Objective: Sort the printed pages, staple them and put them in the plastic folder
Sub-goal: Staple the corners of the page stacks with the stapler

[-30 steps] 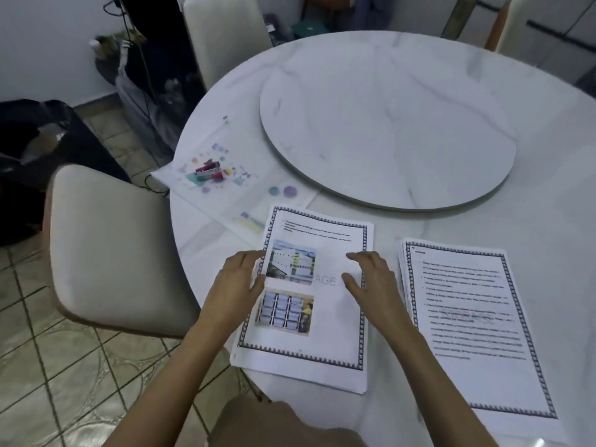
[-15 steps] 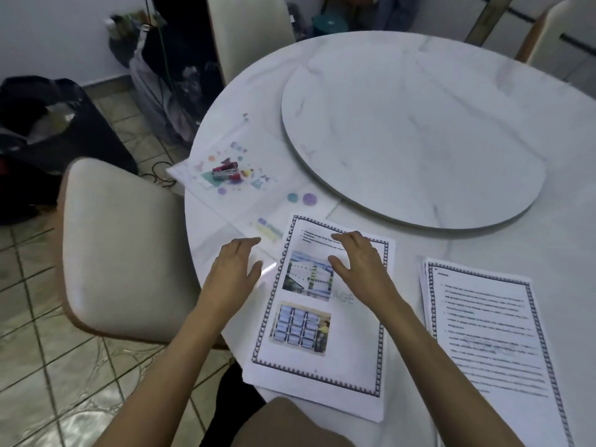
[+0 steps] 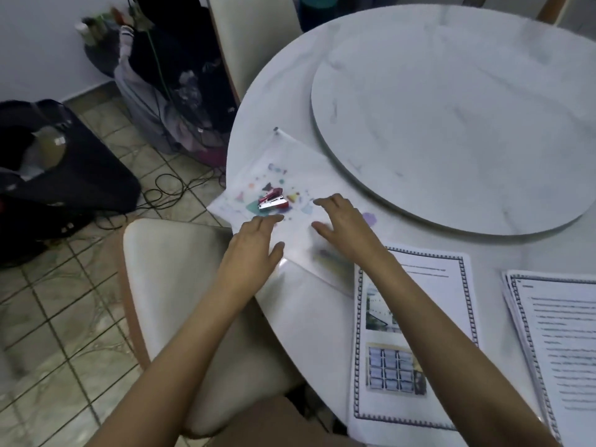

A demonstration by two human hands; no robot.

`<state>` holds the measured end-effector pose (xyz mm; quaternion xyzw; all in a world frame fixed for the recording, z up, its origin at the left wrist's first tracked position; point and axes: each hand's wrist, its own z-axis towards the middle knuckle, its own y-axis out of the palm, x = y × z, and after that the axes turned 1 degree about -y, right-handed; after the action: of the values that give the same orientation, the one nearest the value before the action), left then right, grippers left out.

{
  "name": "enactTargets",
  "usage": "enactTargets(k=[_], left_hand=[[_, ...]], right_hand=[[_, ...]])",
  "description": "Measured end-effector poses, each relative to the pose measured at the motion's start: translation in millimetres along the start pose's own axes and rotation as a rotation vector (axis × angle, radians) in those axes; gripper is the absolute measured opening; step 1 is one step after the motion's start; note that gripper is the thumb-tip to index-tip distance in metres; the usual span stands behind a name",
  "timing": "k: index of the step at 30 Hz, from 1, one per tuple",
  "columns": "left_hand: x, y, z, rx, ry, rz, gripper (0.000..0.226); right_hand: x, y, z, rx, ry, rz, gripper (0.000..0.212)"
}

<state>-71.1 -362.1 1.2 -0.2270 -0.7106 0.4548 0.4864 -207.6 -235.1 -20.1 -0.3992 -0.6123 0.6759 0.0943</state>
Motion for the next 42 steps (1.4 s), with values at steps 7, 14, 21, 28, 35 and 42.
enactTargets(k=[7,14,21,28,35,42], left_hand=[[-24,-20,22,0.012,0.005,-0.019,0.047],[-29,-18,26,-0.020,-0.023,-0.032,0.047],[-10,-6,26,-0.029,0.042,-0.071,0.043],[34,8,11,-0.062,0.136,-0.036,0.044],[101,54,-27,-0.033,0.186,-0.070,0.042],[200,134,-67,-0.039,0.108,-0.261,0.040]], right_hand=[[-30,34,63,-0.057,-0.093,-0.093,0.049],[-25,49,73,-0.001,-0.127,-0.134,0.032],[-3,26,38,0.099,-0.034,0.142,0.033],[48,-14,-30,0.309,0.094,0.348,0.033],[132,-49,-116,0.426,0.185,0.356,0.035],[243,-82,-209,0.419,0.240,0.342,0.038]])
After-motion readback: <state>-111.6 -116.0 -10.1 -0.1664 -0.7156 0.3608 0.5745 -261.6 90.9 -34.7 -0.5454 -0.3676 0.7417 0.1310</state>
